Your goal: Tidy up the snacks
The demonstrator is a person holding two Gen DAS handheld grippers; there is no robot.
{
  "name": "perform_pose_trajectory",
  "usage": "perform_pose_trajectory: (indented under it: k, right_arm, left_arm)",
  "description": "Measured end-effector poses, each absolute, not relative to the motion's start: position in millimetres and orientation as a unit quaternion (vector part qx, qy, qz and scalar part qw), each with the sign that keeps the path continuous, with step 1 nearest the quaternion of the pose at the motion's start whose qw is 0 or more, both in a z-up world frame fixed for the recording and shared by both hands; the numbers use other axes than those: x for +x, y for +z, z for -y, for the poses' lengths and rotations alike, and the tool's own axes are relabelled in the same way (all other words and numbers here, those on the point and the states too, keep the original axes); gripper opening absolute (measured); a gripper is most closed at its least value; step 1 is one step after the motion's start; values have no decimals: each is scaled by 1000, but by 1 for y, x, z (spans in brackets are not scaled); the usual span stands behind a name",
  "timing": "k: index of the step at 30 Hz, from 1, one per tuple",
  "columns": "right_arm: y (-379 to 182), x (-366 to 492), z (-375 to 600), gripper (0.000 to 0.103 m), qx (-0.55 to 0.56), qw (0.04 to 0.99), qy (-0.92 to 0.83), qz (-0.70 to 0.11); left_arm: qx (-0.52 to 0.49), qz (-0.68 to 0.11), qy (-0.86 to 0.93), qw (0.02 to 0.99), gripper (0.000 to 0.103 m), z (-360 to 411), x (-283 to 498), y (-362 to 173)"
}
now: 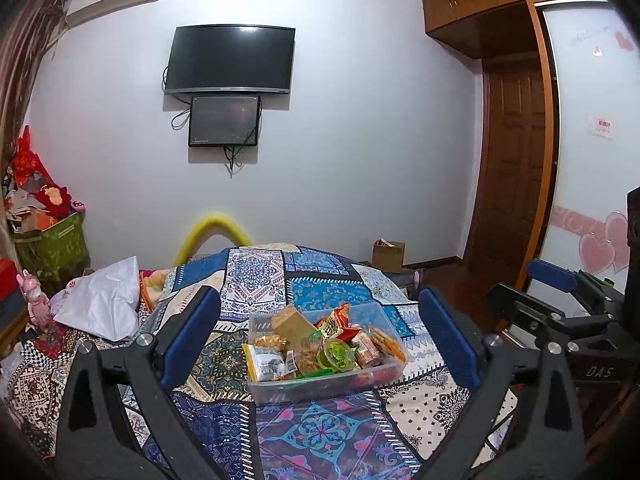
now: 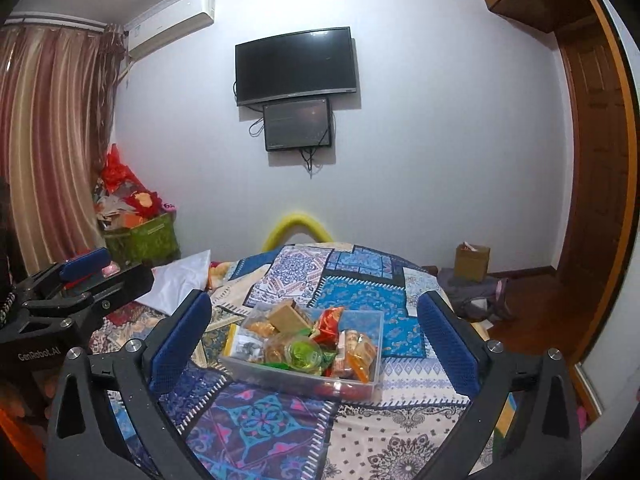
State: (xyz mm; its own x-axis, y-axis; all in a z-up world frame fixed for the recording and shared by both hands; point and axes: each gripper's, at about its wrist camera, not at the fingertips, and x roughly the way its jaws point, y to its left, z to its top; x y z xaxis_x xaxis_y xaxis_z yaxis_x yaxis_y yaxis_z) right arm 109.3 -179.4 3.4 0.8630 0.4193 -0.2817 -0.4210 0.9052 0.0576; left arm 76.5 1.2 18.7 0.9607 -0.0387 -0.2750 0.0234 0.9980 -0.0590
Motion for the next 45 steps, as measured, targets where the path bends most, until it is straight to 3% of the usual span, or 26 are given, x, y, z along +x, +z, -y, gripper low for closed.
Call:
perform_pose_trajectory:
  k: [45]
  right_arm:
    - [-5, 106, 179, 103, 1, 963, 218, -160]
  left_arm:
    - [-36, -160, -28, 986, 100, -2, 81, 8]
